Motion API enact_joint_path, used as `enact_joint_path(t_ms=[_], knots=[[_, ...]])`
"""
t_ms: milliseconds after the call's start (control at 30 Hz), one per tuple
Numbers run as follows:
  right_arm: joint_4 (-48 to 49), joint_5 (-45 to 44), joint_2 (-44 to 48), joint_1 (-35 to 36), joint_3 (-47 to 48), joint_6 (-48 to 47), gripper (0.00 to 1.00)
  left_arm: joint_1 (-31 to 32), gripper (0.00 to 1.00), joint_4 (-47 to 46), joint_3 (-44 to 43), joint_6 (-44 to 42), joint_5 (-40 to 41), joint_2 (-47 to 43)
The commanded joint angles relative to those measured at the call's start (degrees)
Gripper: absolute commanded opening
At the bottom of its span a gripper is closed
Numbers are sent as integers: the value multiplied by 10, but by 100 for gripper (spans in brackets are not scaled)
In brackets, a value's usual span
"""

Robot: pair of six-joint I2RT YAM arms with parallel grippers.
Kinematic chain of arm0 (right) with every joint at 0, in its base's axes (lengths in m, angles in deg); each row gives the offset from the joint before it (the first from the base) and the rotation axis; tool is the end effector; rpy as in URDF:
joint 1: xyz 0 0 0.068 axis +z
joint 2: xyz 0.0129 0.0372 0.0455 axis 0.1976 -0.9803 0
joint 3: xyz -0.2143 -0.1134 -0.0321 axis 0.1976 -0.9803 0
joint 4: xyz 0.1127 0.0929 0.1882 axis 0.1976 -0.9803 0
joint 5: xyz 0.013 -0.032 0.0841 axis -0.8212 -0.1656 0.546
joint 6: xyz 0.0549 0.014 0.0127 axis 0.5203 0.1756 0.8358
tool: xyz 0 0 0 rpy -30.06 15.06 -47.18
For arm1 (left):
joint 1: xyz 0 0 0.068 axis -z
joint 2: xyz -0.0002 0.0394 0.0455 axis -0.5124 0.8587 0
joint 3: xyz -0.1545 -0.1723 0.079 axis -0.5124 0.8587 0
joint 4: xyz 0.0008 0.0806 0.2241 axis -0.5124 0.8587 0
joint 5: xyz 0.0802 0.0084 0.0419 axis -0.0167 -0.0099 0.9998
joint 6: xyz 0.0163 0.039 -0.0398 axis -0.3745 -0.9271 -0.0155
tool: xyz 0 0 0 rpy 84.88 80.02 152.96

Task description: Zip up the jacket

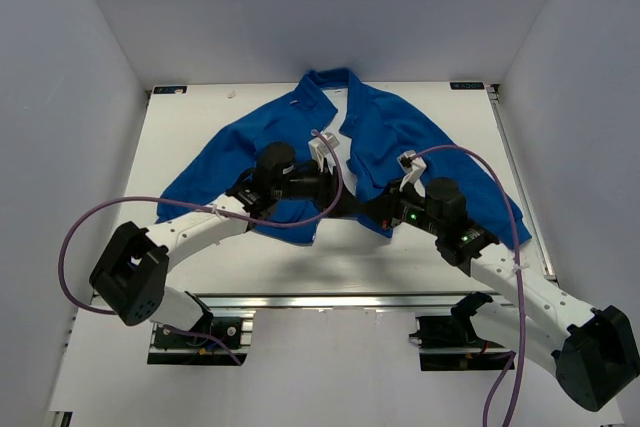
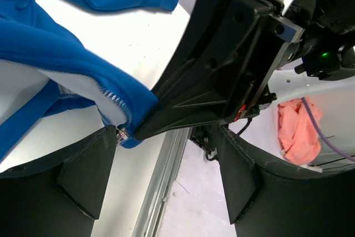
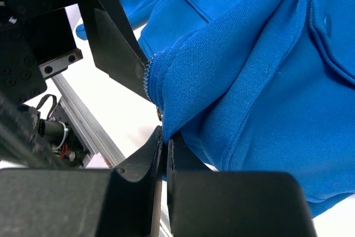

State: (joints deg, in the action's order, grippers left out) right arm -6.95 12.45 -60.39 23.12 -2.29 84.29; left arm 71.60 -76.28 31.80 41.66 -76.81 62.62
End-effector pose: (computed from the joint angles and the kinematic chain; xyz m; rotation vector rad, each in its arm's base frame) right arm 0.1702 0.1313 0.2467 -0.3163 1.8823 1.0263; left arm 0.2175 -0.2226 0.2559 0.7058 1.9617 -1.4620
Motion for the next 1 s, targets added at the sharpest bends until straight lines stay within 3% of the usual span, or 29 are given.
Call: enact_joint_path(t_ms=[0,367,567,700,767,967], knots=[[24,8,-1,-2,23,4,0,24,82,2,-4,-17,14,-14],[4,-43,8,-4,45,-3,0,47,82,82,26,-37,41,-43],[-13,-56,6,-14,56,-6,0,46,98,133,84,-27,115,-123],[-34,-64,14,-19,52,-11,0,45,98,240,63,-17,224,-160],[-46,-72,19,-21,50,-15,0,46,98,333,42,-3,318,-151],[-105,-113,25,-21,54,-25,0,45,98,509,-62,-14,418,-34]])
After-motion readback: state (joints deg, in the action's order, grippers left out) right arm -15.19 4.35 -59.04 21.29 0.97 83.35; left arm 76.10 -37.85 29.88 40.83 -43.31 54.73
